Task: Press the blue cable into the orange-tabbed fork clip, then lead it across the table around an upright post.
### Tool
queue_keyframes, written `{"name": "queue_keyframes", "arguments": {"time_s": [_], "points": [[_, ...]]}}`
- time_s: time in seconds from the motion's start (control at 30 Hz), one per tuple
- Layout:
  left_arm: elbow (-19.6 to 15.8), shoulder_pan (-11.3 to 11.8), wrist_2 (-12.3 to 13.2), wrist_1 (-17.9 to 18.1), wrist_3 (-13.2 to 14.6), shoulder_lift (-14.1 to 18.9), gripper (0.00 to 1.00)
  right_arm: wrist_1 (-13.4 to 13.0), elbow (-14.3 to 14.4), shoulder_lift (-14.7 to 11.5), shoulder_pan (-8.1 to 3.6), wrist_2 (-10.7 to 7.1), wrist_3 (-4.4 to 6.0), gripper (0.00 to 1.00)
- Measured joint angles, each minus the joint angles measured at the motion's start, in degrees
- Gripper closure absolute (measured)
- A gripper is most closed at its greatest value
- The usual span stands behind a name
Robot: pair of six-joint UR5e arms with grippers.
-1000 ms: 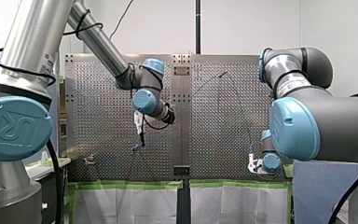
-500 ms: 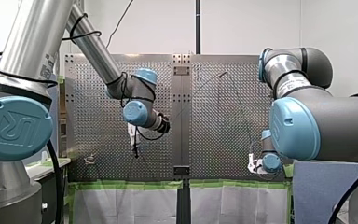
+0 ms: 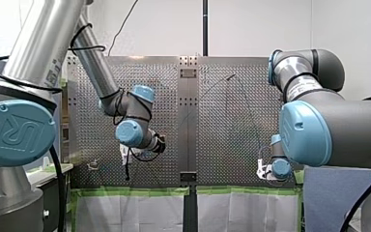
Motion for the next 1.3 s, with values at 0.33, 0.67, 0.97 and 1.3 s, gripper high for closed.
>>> {"name": "queue_keyframes", "arguments": {"time_s": [0.33,0.67,0.97,1.3], "points": [[-5.4,1.7,-0.2,5.4,4.3,-1.6,0.00,0.1,-0.2,0.0,0.11,0.00,-0.06,1.00],[-7.5,2.0,-0.1,7.5,5.7,-1.7,0.00,0.4,-0.3,0.0,0.23,0.00,-0.34,1.00],[-7.5,2.0,-0.1,7.5,5.8,-1.7,0.00,0.4,-0.3,0.0,0.24,0.00,-0.35,1.00],[-7.5,2.0,-0.1,7.5,5.8,-1.7,0.00,0.4,-0.3,0.0,0.24,0.00,-0.35,1.00]]}}
